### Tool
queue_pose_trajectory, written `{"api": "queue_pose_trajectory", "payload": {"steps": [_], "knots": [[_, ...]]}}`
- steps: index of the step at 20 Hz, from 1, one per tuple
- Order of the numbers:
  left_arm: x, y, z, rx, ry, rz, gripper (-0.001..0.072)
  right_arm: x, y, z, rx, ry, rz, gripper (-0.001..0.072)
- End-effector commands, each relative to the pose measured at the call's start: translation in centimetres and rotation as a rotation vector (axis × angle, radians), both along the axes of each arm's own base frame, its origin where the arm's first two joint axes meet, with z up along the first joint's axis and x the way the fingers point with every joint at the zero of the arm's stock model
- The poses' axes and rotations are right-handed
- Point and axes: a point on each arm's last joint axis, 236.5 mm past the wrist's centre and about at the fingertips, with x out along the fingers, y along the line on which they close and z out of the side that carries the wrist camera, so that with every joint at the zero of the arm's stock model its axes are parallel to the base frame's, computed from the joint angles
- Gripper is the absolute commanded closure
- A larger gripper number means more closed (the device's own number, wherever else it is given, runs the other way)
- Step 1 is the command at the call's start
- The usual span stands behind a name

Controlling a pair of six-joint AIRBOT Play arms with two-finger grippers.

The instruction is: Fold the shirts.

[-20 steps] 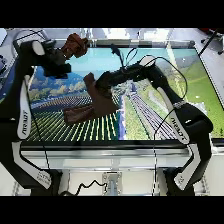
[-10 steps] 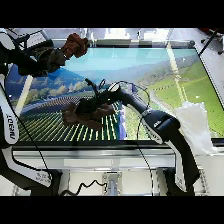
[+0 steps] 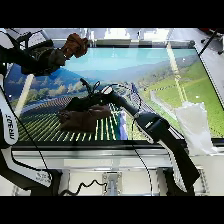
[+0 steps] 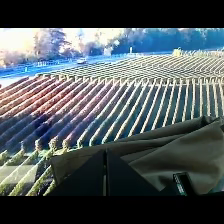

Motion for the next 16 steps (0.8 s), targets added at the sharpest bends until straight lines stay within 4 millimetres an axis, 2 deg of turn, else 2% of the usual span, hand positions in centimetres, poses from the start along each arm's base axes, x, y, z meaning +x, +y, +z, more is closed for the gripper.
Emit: {"api": "queue_pose_trajectory", "payload": {"steps": [1,3,4,7,10,11,12,16], "knots": [[0.0,-0.5,0.2,-0.019,-0.006,-0.018,0.0695,0.5,-1.5,1.0,0.018,0.000,0.037,0.0415],[0.0,-1.0,0.3,-0.035,-0.007,-0.027,0.0695,1.3,-3.7,1.1,-0.015,-0.028,0.058,0.0502],[0.0,-1.3,0.4,-0.046,-0.010,-0.035,0.0696,2.1,-5.2,0.9,-0.068,-0.058,0.057,0.0515],[0.0,-1.8,0.5,-0.068,-0.013,-0.046,0.0696,4.7,-11.9,-0.3,-0.304,-0.135,0.051,0.0512],[0.0,-2.5,0.7,-0.095,-0.016,-0.057,0.0696,6.7,-18.9,-2.3,-0.506,-0.110,0.026,0.0485],[-0.1,-2.7,0.7,-0.101,-0.013,-0.061,0.0696,7.3,-20.4,-2.7,-0.525,-0.068,-0.001,0.0359],[-0.2,-2.9,0.8,-0.106,-0.011,-0.066,0.0695,7.8,-21.5,-2.9,-0.521,-0.018,-0.030,0.0309],[-0.2,-3.0,0.8,-0.112,-0.012,-0.071,0.0696,8.0,-24.7,-4.6,-0.538,0.069,-0.051,0.0309]]}}
